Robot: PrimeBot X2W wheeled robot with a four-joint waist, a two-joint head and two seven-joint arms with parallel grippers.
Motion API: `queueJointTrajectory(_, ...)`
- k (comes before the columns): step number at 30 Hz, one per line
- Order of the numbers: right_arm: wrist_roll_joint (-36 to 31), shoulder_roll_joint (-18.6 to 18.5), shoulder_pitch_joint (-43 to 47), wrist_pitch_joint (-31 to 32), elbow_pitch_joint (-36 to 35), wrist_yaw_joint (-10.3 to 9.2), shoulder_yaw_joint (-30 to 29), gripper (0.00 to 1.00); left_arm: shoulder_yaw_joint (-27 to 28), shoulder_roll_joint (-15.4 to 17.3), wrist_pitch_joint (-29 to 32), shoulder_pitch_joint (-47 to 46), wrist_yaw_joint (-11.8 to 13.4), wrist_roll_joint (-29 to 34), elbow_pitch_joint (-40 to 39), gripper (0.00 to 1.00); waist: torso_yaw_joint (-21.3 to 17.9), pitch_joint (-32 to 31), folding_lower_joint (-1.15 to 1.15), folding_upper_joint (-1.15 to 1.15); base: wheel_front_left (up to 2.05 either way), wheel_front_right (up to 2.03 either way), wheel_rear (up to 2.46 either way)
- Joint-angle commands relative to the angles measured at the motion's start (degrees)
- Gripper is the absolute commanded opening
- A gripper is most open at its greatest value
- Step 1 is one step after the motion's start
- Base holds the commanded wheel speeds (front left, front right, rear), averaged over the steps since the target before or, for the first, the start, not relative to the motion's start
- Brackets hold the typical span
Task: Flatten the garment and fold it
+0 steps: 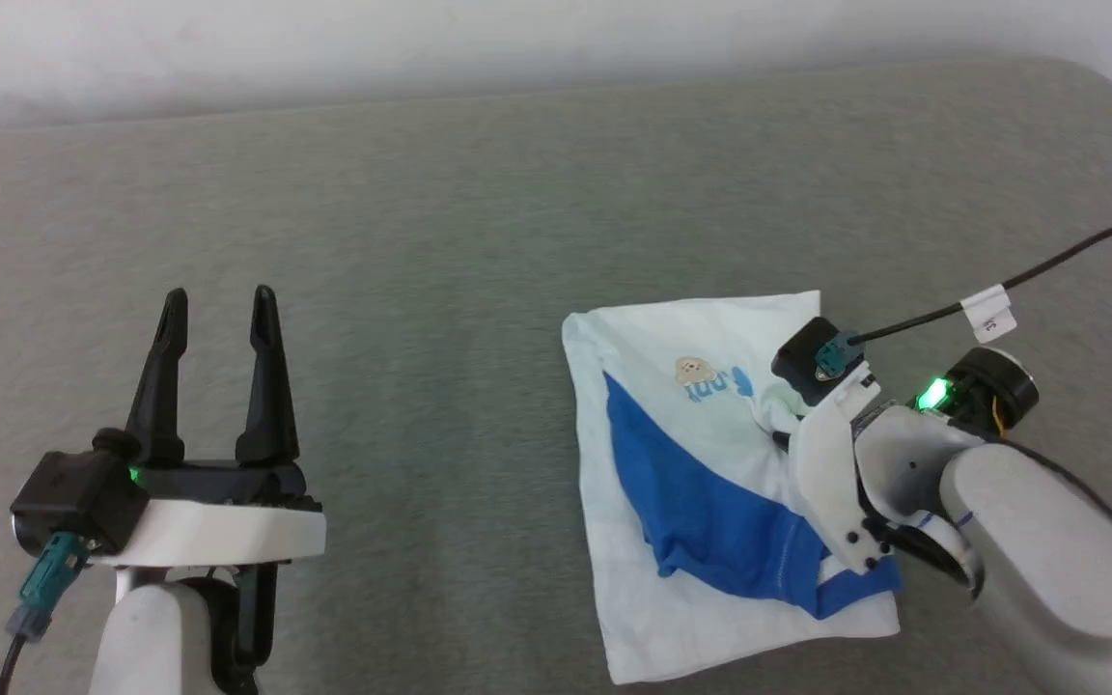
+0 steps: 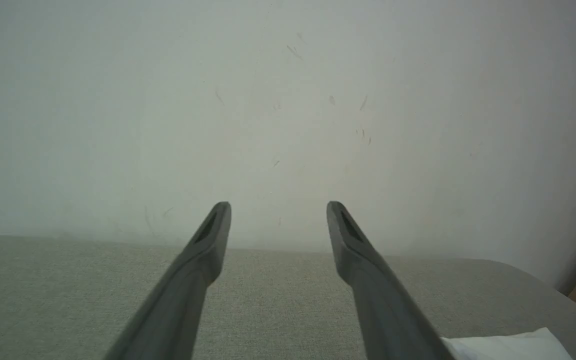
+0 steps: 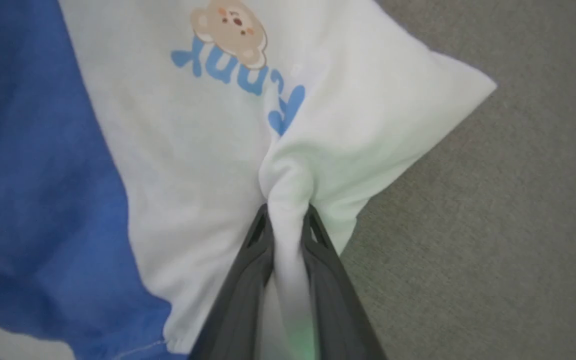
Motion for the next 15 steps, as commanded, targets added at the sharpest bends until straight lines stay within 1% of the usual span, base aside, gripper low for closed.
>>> queueJointTrajectory(1,0.63,-1.04,-0.97,-0.33,0.3,-0.12,0.69,0.0,-0.2,0.39,-0.19,-0.46,-0.02,0.77,-0.32,1.0,-9.4,2.06,-0.01,-0.01,0.0,0.0,0.0)
queueJointTrajectory(5,2.03,-4.74,-4.96,-2.5,1.64,-0.12,4.49,0.0,-0.79,1.26,0.45,-1.6,0.11,1.25,-0.98,1.0,-14.57,3.97,-0.01,-0.01,0.0,0.0,0.0)
queueJointTrajectory(7,2.28,-6.49,-7.33,-4.16,2.97,-0.12,5.8,0.0,-1.27,1.58,0.93,-2.32,0.12,1.48,-1.43,1.0,-16.01,5.16,-0.01,-0.01,0.0,0.0,0.0)
queueJointTrajectory(10,2.4,-8.89,-10.87,-7.25,5.17,-0.12,7.14,0.0,-2.12,2.1,1.65,-3.72,0.05,1.81,-2.09,1.0,-16.98,7.46,-0.01,-0.01,0.0,0.0,0.0)
queueJointTrajectory(15,2.58,-12.37,-15.4,-10.7,10.56,-0.12,7.51,0.0,-3.22,3.19,2.69,-5.59,-0.08,2.28,-3.11,1.0,-16.46,11.31,-0.01,-0.01,0.0,0.0,0.0)
